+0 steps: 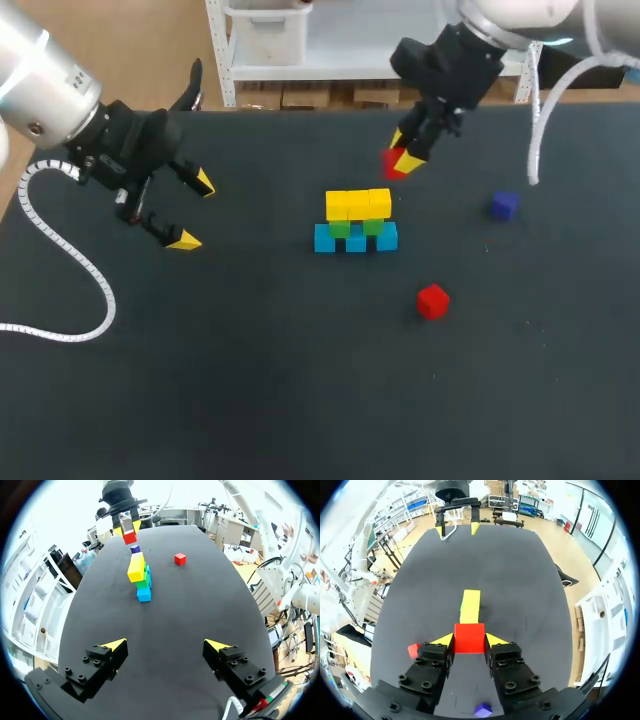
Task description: Place the blue cubes, place green cubes on the blue cubes, place the yellow cubes on the green cubes, then place the red cubes on the yellow cubes, and place purple cube on the red cubes.
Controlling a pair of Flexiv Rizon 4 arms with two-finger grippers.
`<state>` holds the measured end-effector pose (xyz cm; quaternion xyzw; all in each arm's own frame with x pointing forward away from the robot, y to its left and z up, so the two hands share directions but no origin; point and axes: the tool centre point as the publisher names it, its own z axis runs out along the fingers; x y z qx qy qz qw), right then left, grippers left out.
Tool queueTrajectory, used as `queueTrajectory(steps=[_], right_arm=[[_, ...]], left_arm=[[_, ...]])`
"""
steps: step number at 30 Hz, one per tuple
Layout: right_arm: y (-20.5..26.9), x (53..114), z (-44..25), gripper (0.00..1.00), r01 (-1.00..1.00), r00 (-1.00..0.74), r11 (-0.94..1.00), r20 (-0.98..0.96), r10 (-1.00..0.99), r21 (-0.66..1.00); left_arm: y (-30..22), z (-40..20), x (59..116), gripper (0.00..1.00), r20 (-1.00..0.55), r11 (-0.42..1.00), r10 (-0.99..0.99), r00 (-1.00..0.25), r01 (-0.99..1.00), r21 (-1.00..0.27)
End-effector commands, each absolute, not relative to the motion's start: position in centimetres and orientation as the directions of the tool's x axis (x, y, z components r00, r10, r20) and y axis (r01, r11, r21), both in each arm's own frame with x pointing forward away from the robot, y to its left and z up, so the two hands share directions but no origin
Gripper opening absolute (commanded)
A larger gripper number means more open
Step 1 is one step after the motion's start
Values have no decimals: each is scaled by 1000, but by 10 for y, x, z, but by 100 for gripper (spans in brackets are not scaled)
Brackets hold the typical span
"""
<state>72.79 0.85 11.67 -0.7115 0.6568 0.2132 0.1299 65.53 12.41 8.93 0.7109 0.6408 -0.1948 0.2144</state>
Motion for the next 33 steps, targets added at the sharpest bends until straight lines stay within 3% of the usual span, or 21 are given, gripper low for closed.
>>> queueTrajectory(steps=[1, 33], right_arm=[[22, 718, 109, 0, -994, 43, -86, -463, -885, 72], [35, 711, 90, 0, -996, -24, -19, -469, -883, 87]], left_arm=[[125, 89, 656, 100, -554, -90, 826, 106, 994, 56], [125, 89, 656, 100, -554, -90, 826, 106, 994, 56]])
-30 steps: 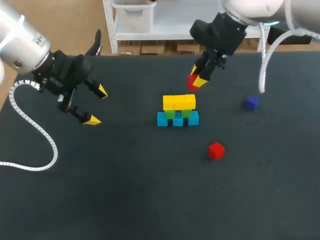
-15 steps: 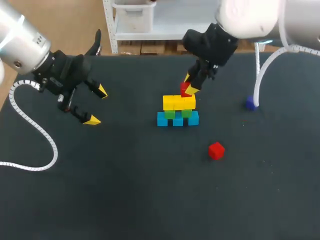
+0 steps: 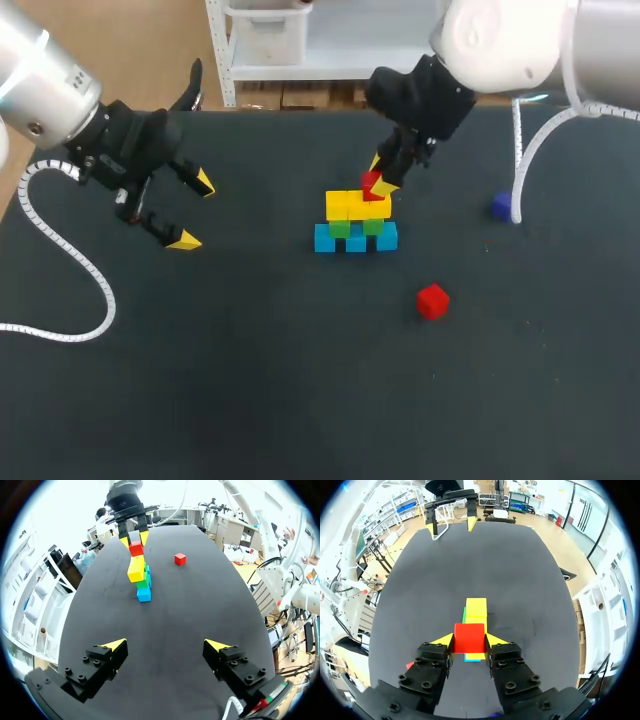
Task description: Place the blue cubes, place green cubes on the blue cubes, place the yellow cubes on the green cubes, then place the red cubes on the yellow cubes, and place purple cube on the red cubes.
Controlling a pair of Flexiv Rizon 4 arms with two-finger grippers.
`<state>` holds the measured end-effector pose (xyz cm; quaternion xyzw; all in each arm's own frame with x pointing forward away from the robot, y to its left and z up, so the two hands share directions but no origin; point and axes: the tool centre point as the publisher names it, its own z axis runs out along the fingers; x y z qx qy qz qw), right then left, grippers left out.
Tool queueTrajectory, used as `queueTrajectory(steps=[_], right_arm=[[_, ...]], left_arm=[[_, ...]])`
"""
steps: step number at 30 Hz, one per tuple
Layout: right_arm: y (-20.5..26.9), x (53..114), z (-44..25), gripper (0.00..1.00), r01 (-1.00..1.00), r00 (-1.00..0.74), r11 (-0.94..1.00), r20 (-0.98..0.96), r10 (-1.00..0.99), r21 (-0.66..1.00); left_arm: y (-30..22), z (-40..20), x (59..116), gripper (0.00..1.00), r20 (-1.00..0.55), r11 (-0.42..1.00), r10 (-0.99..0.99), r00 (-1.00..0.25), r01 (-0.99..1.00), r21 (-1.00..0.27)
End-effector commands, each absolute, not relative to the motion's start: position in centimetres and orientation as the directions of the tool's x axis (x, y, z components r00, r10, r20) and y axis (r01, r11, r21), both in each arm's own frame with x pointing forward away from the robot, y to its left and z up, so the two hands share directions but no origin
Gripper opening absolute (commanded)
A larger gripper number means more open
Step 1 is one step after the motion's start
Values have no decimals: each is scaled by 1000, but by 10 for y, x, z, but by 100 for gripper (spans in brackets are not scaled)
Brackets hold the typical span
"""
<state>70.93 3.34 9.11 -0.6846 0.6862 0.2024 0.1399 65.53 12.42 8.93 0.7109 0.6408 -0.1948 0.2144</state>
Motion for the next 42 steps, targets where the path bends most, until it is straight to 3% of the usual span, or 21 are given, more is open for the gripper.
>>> queueTrajectory(steps=[1, 42], right_arm=[[35, 711, 89, 0, -996, -24, -19, -468, -883, 88], [35, 720, 82, 0, -995, -33, -16, -461, -887, 103]], left_arm=[[125, 89, 656, 100, -554, -90, 826, 106, 994, 56], [125, 89, 656, 100, -554, -90, 826, 106, 994, 56]])
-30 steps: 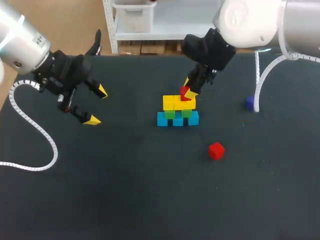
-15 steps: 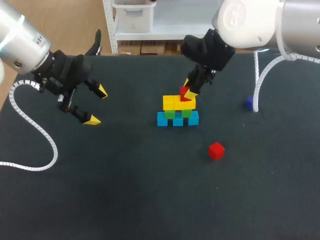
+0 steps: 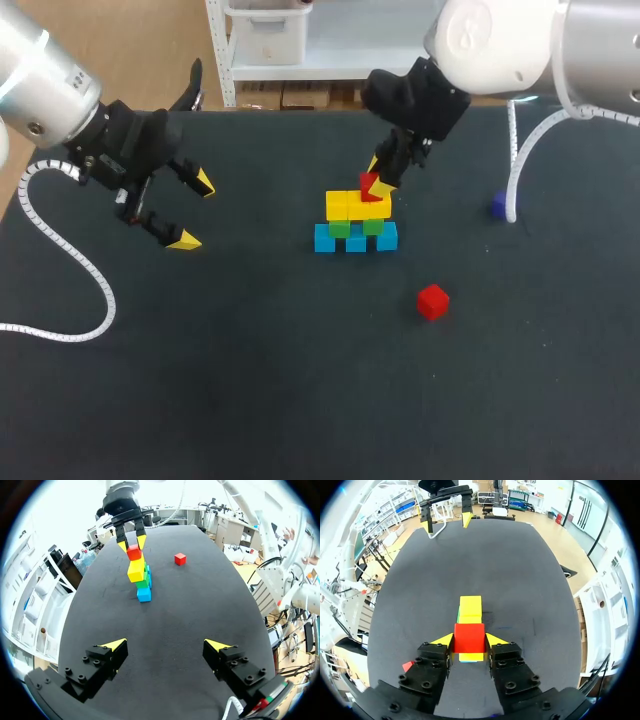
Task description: Place the blue cubes, place green cubes on the blue cubes, place the yellow cubes on the green cubes, then place the red cubes on the yellow cubes, and place purple cube on the red cubes.
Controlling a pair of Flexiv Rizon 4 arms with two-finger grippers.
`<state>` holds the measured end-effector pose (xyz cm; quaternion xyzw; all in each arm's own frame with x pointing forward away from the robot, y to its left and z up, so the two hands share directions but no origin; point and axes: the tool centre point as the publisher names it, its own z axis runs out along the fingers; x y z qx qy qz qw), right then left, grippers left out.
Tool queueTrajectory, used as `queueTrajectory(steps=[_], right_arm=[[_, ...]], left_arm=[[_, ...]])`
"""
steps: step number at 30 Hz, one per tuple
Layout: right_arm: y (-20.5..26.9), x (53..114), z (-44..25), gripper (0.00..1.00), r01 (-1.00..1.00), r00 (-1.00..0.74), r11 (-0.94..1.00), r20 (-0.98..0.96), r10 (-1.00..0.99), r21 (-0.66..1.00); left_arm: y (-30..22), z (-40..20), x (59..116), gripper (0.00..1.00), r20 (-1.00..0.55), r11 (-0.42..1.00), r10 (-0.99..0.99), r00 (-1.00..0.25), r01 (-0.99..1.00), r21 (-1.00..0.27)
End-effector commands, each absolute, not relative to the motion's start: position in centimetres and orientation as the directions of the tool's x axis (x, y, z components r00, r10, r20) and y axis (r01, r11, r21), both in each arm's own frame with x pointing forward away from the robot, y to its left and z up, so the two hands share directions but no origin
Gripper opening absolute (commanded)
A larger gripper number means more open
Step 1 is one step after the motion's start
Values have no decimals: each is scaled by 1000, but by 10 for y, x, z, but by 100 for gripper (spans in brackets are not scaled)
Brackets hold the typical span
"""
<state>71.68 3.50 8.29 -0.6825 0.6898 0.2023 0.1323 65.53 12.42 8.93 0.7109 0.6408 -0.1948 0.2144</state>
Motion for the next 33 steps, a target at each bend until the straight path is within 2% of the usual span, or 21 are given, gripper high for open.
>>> queueTrajectory(steps=[1, 13, 33], right_arm=[[35, 720, 82, 0, -995, -33, -17, -461, -887, 103], [37, 722, 82, 7, -994, -28, -22, -460, -888, 104], [36, 721, 80, 9, -994, -30, -22, -461, -887, 108]], left_arm=[[125, 89, 656, 100, -554, -90, 826, 106, 994, 56], [125, 89, 656, 100, -554, -90, 826, 106, 994, 56], [125, 89, 656, 100, -554, -90, 826, 106, 994, 56]])
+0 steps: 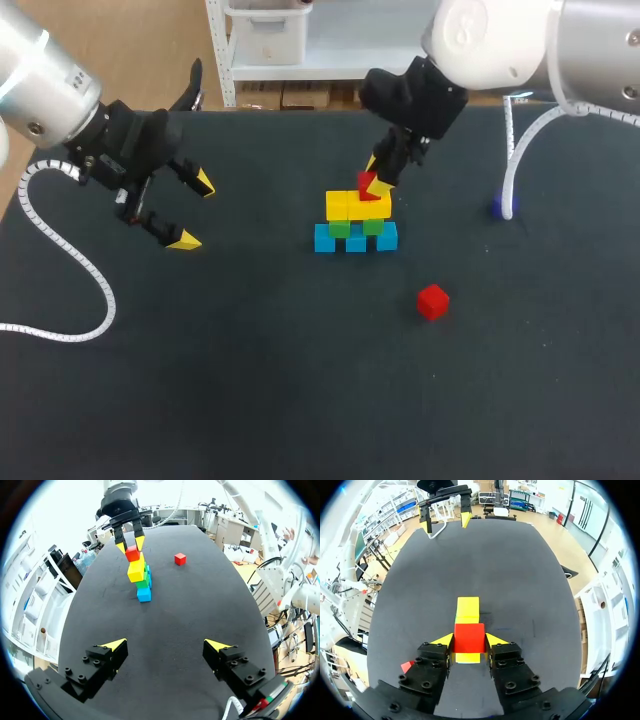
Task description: Place the blue cubes, place green cubes on the blue cubes, place the yellow cubes on the green cubes, then place the red cubes on the yellow cubes, and place purple cube on the red cubes.
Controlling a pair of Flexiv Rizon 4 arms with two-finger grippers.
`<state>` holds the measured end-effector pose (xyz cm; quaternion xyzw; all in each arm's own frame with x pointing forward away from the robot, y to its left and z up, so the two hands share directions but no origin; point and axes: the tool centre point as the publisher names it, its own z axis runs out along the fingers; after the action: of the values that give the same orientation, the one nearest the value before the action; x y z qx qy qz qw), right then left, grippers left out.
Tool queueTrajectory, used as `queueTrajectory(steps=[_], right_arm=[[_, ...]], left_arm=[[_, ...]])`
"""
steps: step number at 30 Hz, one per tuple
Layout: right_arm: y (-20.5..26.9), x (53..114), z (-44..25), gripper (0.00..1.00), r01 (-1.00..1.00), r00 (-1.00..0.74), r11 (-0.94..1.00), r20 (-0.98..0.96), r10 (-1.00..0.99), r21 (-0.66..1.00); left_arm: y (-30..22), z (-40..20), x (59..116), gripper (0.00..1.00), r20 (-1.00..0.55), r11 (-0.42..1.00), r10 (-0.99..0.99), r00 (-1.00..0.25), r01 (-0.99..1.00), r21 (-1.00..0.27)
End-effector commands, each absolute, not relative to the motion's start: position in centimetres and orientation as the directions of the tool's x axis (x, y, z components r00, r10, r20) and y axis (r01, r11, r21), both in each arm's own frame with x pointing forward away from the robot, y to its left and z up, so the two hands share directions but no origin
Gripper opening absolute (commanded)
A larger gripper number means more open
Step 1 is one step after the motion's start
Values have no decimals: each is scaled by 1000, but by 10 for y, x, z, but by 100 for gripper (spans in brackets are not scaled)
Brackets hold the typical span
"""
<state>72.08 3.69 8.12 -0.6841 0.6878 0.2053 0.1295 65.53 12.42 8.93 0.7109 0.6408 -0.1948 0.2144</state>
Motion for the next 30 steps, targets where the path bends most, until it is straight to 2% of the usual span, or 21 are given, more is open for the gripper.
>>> queueTrajectory(steps=[1, 11, 13, 17, 18, 19, 30], right_arm=[[36, 721, 80, 10, -994, -30, -23, -460, -887, 109], [36, 721, 79, 16, -994, -30, -24, -461, -887, 110], [36, 721, 79, 20, -994, -29, -24, -462, -887, 110], [37, 721, 79, 49, -994, -29, -26, -464, -886, 111], [37, 721, 79, 86, -993, -28, -27, -464, -885, 111], [37, 721, 79, 100, -993, -28, -27, -465, -885, 112], [35, 723, 84, 100, -995, -25, -25, -474, -880, 98]], left_arm=[[125, 89, 656, 100, -554, -90, 826, 106, 994, 56], [125, 89, 656, 100, -554, -90, 826, 106, 994, 56], [125, 89, 656, 100, -554, -90, 826, 106, 994, 56], [125, 89, 656, 100, -554, -90, 826, 106, 994, 56], [125, 89, 656, 100, -554, -90, 826, 106, 994, 56], [125, 89, 656, 100, -554, -90, 826, 106, 994, 56], [125, 89, 656, 100, -554, -90, 826, 106, 994, 56]])
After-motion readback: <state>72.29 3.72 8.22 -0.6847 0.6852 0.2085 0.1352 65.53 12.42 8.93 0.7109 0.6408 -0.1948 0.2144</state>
